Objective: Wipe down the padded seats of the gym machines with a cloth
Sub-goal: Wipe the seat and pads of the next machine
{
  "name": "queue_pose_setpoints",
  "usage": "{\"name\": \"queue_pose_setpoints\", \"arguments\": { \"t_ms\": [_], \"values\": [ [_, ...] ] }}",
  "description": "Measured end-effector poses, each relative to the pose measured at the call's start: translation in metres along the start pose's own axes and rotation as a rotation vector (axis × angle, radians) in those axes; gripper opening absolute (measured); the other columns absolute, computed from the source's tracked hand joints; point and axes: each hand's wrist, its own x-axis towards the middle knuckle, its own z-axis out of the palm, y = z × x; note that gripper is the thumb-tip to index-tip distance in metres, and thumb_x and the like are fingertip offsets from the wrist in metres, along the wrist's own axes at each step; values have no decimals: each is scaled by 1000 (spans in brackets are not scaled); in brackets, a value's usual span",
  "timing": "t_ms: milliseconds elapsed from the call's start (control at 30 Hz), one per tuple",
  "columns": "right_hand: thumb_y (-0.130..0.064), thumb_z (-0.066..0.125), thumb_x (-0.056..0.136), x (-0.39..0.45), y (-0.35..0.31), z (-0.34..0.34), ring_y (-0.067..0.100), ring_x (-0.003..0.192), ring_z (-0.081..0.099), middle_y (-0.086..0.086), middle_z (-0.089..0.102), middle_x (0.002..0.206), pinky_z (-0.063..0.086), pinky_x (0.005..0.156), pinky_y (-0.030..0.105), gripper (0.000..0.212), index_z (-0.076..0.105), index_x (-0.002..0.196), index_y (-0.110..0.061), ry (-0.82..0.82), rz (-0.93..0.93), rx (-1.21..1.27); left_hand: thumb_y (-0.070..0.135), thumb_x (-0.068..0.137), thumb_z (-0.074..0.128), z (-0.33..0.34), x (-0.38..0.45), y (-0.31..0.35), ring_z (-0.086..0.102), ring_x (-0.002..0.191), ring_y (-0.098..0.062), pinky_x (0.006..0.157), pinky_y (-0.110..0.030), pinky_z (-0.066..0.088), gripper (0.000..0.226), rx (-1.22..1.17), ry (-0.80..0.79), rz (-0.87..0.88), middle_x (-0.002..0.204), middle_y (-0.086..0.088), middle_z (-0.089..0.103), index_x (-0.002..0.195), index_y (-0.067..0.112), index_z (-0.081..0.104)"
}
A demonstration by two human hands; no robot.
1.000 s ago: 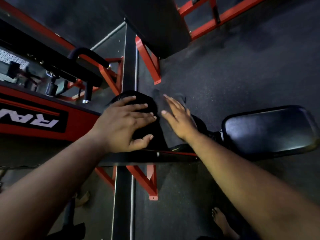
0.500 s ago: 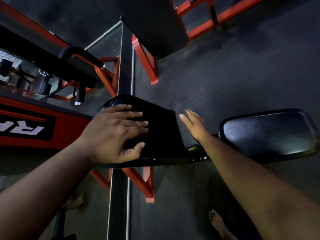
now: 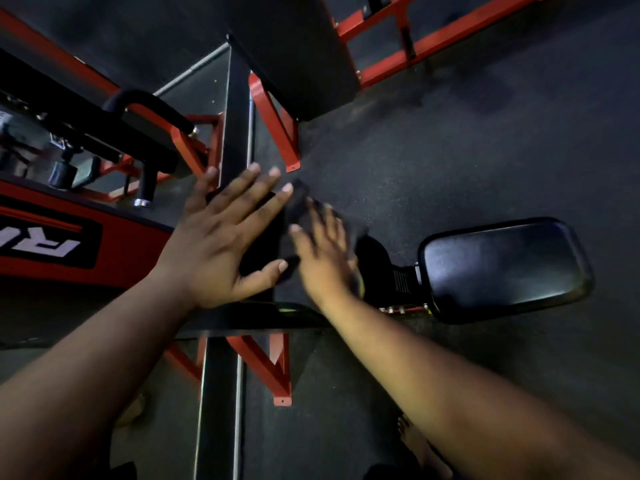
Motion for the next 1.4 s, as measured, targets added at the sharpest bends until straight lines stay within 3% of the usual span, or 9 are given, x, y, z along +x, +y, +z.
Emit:
{"name": "queue_pose_setpoints", "arguments": {
  "t_ms": [100, 233, 367, 467, 633, 767, 967, 1100, 1400],
  "values": [
    [-73, 20, 90, -25, -39, 4, 5, 156, -6, -17, 0, 171, 9, 118, 56, 73, 8, 159, -52, 22, -267, -34, 66, 97, 36, 2, -8, 6, 18, 157, -33, 120, -69, 17, 85, -64, 77, -107, 169, -17, 19, 161, 11, 28],
    [-67, 31, 94, -32, 35, 3, 13, 158, 7, -8, 11, 172, 26, 117, 54, 73, 15, 161, -42, 99, -477, -116, 65, 98, 34, 2, -5, 8, 32, 153, -27, 124, -55, 20, 71, -19, -42, -30, 160, -6, 42, 152, 21, 49],
    [-82, 16, 91, -25, 148, -1, 19, 158, 14, -6, 17, 171, 29, 119, 58, 77, 12, 158, -44, 108, -41, -42, 59, 95, 41, 2, -2, 1, 38, 150, -24, 124, -54, 22, 61, -3, -143, 68, 152, 0, 53, 142, 26, 61],
    [-79, 13, 85, -27, 140, 9, 20, 156, 16, -6, 21, 170, 22, 120, 61, 81, 23, 157, -43, 232, 242, 77, 57, 94, 44, 4, -2, 1, 41, 148, -23, 123, -53, 26, 64, -30, -97, 35, 156, -1, 47, 147, 24, 55],
    [-61, 24, 93, -64, 3, 35, 8, 157, 7, -15, 14, 170, 9, 119, 60, 67, 24, 158, -45, 250, -103, 32, 65, 93, 41, 3, -1, 7, 43, 146, -24, 123, -50, 25, 72, 3, -87, -9, 158, -4, 45, 150, 23, 51],
    [-62, 27, 94, -52, 19, 22, 10, 158, 6, -12, 13, 171, 15, 119, 57, 68, 18, 159, -44, 176, -262, -28, 66, 93, 41, 2, 0, 9, 44, 145, -24, 123, -50, 25, 71, 40, -120, -5, 157, -3, 45, 149, 23, 52],
    [-73, 27, 88, 2, 169, -1, 21, 158, 12, -1, 18, 171, 17, 126, 51, 79, 19, 159, -41, 65, 147, 18, 61, 94, 43, 4, -1, 8, 47, 144, -22, 123, -51, 27, 61, 14, -118, -25, 146, -1, 59, 135, 23, 67],
    [-64, 38, 84, 31, 195, -13, 28, 156, 19, 9, 21, 169, 18, 125, 48, 84, 28, 160, -30, 32, 343, 147, 60, 94, 44, 7, 0, 9, 49, 142, -23, 121, -53, 30, 60, 9, -100, -25, 140, -1, 64, 132, 22, 69],
    [-57, 39, 101, 47, 59, -13, 8, 155, 13, -20, 20, 167, 13, 115, 60, 57, 28, 156, -49, -30, 48, 55, 71, 94, 37, 5, 2, 5, 29, 154, -23, 125, -52, 21, 83, -54, -45, -61, 165, -6, 33, 158, 18, 37]
  ]
}}
